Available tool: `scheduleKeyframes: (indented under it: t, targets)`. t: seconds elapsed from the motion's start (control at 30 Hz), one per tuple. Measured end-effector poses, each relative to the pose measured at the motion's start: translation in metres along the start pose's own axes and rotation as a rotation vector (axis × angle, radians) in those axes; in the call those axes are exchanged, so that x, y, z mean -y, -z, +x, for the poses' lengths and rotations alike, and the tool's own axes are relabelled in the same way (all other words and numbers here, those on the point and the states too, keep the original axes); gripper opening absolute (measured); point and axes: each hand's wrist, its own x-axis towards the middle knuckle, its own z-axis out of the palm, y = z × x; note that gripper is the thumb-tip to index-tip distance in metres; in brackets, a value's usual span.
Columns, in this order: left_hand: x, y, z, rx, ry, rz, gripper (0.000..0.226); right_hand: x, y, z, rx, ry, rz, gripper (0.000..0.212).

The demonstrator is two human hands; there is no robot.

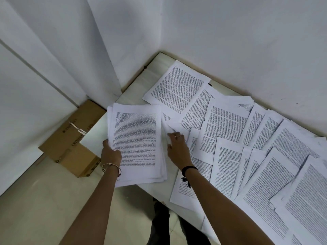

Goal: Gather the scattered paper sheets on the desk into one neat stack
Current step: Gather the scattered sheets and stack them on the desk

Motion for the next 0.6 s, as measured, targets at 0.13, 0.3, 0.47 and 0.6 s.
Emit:
scheduleKeyframes:
  t: [0.13,0.3,0.47,0.6]
  targets:
    - [-0.001,-0.006,0.0,-0.036,0.002,0.038,0.057,-0.012,0.001,0.005,0.083,-0.09,-0.212,0.079]
    - [-0.004,-0.016,0.002,-0.049,-0.057,0.102,0.063,-0.016,0.007,0.024,0.032,-0.159,-0.357,0.075]
    - [-0.006,-0.021,0.01,-0.057,-0.05,0.145,0.065,-0.04,0.031,0.049,-0.001,-0.175,-0.468,0.075]
    - [-0.009,-0.023,0.016,-0.082,-0.052,0.182,0.066,-0.052,0.045,0.059,-0.081,-0.149,-0.537,0.047]
